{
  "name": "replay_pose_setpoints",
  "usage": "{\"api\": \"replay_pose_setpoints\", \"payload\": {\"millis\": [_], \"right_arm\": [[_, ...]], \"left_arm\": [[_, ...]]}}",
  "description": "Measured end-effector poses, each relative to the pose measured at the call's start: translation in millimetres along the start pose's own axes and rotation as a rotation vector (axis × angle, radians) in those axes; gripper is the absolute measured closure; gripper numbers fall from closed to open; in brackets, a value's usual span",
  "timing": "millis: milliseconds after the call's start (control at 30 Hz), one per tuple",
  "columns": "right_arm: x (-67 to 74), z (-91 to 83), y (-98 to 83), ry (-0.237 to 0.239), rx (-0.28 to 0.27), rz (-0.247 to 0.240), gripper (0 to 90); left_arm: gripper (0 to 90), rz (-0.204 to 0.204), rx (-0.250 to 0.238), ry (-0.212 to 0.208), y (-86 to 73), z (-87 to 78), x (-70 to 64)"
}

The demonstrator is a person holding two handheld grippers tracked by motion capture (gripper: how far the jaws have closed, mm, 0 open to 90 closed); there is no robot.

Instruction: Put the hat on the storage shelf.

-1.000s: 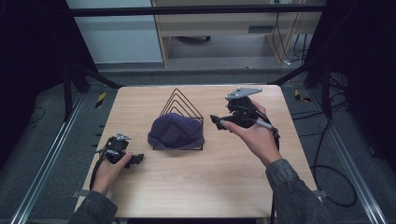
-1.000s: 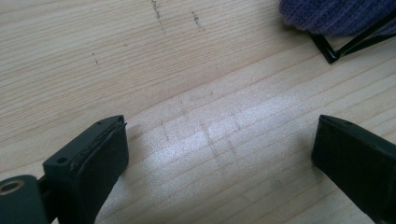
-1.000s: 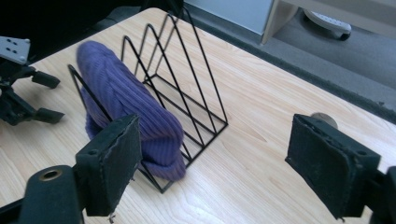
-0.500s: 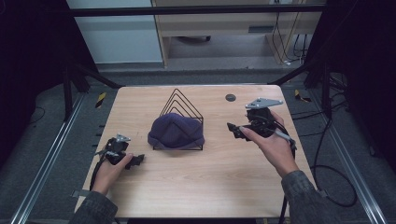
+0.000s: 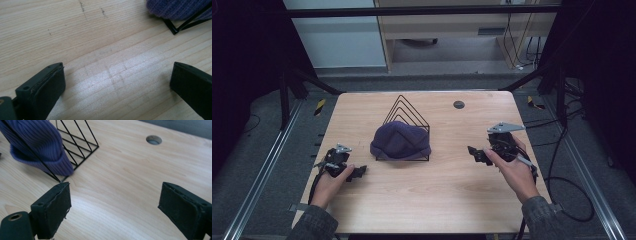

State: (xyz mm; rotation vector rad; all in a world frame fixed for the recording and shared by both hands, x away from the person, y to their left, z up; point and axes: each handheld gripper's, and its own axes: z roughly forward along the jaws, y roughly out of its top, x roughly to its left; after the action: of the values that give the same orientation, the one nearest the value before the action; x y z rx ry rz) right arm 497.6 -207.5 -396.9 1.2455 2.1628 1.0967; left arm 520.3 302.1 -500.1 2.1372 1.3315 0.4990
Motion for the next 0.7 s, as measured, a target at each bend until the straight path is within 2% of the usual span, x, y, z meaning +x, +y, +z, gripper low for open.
{"api": "replay_pose_setpoints", "payload": {"millis": [267,700], "right_arm": [[-6.6,9.6,-27.0,0.001,0.047,0.024,13.3],[-6.0,28.9,-67.2,0.006,0.113,0.039,13.8]], "left_arm": [[0.0,0.001,-0.001,-0.001,-0.4,-0.2,-1.0],[0.0,0.008,-0.001,-0.005,-0.2,-0.1,-2.0]]}}
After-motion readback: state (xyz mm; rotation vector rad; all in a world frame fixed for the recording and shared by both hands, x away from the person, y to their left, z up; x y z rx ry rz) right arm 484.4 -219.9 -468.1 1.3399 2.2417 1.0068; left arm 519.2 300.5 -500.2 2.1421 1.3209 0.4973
